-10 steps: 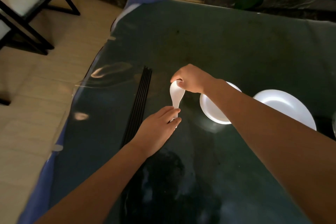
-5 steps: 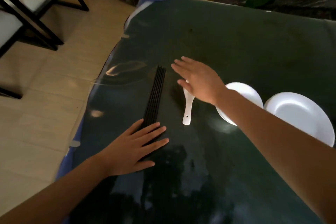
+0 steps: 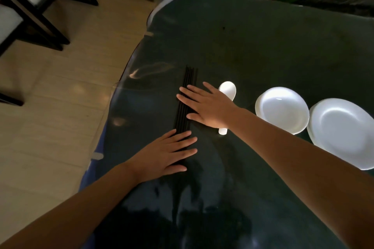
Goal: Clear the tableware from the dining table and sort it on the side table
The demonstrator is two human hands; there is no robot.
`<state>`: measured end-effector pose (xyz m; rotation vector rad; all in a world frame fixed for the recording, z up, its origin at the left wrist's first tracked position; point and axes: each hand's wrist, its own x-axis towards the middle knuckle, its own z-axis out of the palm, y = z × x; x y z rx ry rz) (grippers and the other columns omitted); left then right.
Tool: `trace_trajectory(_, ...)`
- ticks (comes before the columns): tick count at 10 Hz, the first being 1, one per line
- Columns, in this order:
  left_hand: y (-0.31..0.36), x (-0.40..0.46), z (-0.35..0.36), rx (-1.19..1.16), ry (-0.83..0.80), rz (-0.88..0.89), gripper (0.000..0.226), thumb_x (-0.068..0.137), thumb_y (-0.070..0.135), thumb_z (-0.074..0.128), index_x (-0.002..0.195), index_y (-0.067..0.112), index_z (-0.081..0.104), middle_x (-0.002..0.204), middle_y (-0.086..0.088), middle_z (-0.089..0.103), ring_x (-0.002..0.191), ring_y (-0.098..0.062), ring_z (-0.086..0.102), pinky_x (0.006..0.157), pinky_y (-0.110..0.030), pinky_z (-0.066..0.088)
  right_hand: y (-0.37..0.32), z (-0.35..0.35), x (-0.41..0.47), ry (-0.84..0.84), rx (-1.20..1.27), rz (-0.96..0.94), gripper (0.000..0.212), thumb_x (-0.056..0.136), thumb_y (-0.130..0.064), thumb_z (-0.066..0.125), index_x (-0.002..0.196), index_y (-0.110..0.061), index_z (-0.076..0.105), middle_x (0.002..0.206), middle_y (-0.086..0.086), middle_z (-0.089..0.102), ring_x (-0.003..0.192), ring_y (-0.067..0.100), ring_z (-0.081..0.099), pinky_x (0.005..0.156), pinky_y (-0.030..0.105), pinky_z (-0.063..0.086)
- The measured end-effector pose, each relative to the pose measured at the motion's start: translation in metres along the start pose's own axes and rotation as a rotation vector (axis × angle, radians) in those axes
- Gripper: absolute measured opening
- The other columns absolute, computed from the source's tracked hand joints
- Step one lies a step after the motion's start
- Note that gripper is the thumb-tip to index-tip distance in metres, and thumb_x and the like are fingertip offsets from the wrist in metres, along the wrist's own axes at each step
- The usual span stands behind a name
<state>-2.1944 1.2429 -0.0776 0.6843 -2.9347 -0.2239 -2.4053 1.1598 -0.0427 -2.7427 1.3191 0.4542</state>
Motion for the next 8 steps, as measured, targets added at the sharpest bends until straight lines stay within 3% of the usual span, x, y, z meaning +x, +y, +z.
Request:
trace_trajectory(3,-0.024,0.009,-0.010,-0.015,-0.012,0.011,0.052,0.088,0.041,0.046,0.130,0.011,0.052,0.139,-0.009,0.050,0.134,-0.022,0.029,0.107,-0.047,0.023,0.009,-0.002,0.008,0.005,-0.005,0.061,0.060,0.096,-0.048,0.018,0.147,-0.025,-0.002,0.158,-0.002,-0.001,0.145,0.016,-0.001,0.116,0.040,0.001)
trace_trajectory(5,-0.018,0.009,-0.012,-0.059,0.011,-0.026,0.053,0.084,0.036,0.061,0.125,0.004,0.055,0.136,-0.013,0.052,0.131,-0.027,0.038,0.105,-0.049,0.031,0.008,-0.004,0.010,0.028,0.036,0.053,0.061,0.096,-0.047,0.026,0.148,-0.021,0.006,0.158,0.003,0.006,0.145,0.020,0.005,0.116,0.037,0.007)
trace_trajectory(7,-0.012,0.011,-0.026,-0.037,-0.035,-0.040,0.053,0.088,0.041,0.047,0.127,0.006,0.054,0.136,-0.012,0.053,0.132,-0.026,0.042,0.107,-0.046,0.032,0.006,-0.014,0.006,0.048,0.088,0.075,0.056,0.097,-0.042,0.032,0.146,-0.019,0.020,0.156,0.007,0.016,0.144,0.022,0.014,0.115,0.038,0.013)
trace_trajectory(8,-0.006,0.015,-0.046,0.016,-0.037,-0.113,0.048,0.090,0.036,0.040,0.127,0.009,0.054,0.131,-0.011,0.058,0.126,-0.025,0.049,0.105,-0.044,0.032,0.004,-0.029,-0.015,0.086,0.095,0.144,0.044,0.097,-0.033,0.034,0.134,-0.013,0.045,0.140,0.012,0.046,0.129,0.028,0.041,0.109,0.039,0.030)
